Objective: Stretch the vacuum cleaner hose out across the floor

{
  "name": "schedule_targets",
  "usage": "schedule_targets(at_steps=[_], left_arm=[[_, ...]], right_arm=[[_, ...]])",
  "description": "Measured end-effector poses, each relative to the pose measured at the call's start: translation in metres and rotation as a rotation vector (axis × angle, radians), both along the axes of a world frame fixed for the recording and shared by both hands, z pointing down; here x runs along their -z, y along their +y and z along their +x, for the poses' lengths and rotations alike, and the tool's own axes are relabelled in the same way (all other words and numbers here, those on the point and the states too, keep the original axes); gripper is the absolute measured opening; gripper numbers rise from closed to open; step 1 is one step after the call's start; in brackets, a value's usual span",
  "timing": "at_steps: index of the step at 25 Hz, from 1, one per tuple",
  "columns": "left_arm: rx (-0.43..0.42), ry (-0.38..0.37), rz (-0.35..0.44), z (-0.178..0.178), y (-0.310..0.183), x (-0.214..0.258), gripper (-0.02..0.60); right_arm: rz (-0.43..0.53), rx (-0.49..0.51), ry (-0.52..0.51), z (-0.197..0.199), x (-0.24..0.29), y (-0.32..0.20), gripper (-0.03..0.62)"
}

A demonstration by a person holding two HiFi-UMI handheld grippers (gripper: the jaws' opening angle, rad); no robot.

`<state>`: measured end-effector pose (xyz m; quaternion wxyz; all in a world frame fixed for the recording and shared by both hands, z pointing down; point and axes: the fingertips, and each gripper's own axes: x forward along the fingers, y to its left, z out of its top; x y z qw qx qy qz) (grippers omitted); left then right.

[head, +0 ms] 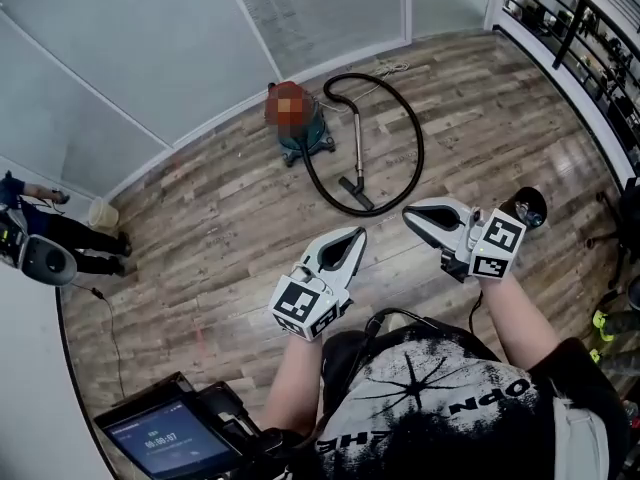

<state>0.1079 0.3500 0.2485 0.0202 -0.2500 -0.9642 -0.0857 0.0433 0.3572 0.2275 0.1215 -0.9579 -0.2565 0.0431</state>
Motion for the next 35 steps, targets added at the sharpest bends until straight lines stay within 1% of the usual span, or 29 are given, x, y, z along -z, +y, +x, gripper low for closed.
schedule_targets(at_steps=[3, 5, 8, 12, 16, 17, 19, 21, 23, 27, 30, 35], left_arm=[[-0.011, -0.028, 0.031, 0.009, 0.042, -0.011, 0.000], [-0.018, -0.029, 0.028, 0.008, 0.054, -0.015, 0.000], [-0.026, -0.052, 0.038, 0.003, 0.054, -0.011, 0.000], [-0.057, -0.022, 0.007, -0.003, 0.049, -0.013, 0.000], [-0.101, -0.023, -0.014, -0.008, 0.053, -0.012, 0.000], [-0.115, -0.026, -0.019, -0.005, 0.064, -0.010, 0.000], [-0.150, -0.032, -0.033, 0.007, 0.099, -0.004, 0.000], [-0.188, -0.026, -0.046, 0.020, 0.135, 0.000, 0.000], [-0.217, -0.017, -0.051, 0.033, 0.161, 0.000, 0.000], [-0.251, -0.011, -0.052, 0.052, 0.193, -0.003, 0.000], [-0.260, -0.020, -0.052, 0.063, 0.214, -0.004, 0.000], [-0.269, -0.022, -0.039, 0.073, 0.239, -0.007, 0.000]], right_arm=[[0.028, -0.007, 0.013, 0.008, -0.019, 0.040, 0.008], [0.039, -0.001, 0.030, 0.009, -0.027, 0.049, 0.008], [0.039, 0.001, 0.013, 0.006, -0.028, 0.045, 0.008], [0.011, -0.034, -0.003, 0.000, -0.025, 0.040, 0.008], [-0.025, -0.086, -0.021, -0.006, -0.023, 0.038, 0.008], [-0.029, -0.108, -0.027, -0.003, -0.023, 0.046, 0.008], [-0.026, -0.156, -0.039, 0.007, -0.023, 0.080, 0.008], [-0.023, -0.199, -0.046, 0.019, -0.020, 0.117, 0.008], [-0.025, -0.226, -0.049, 0.032, -0.019, 0.144, 0.008], [-0.028, -0.229, -0.085, 0.061, -0.025, 0.171, 0.008], [-0.024, -0.223, -0.107, 0.075, -0.029, 0.188, 0.008], [-0.007, -0.231, -0.113, 0.082, -0.032, 0.214, 0.008]])
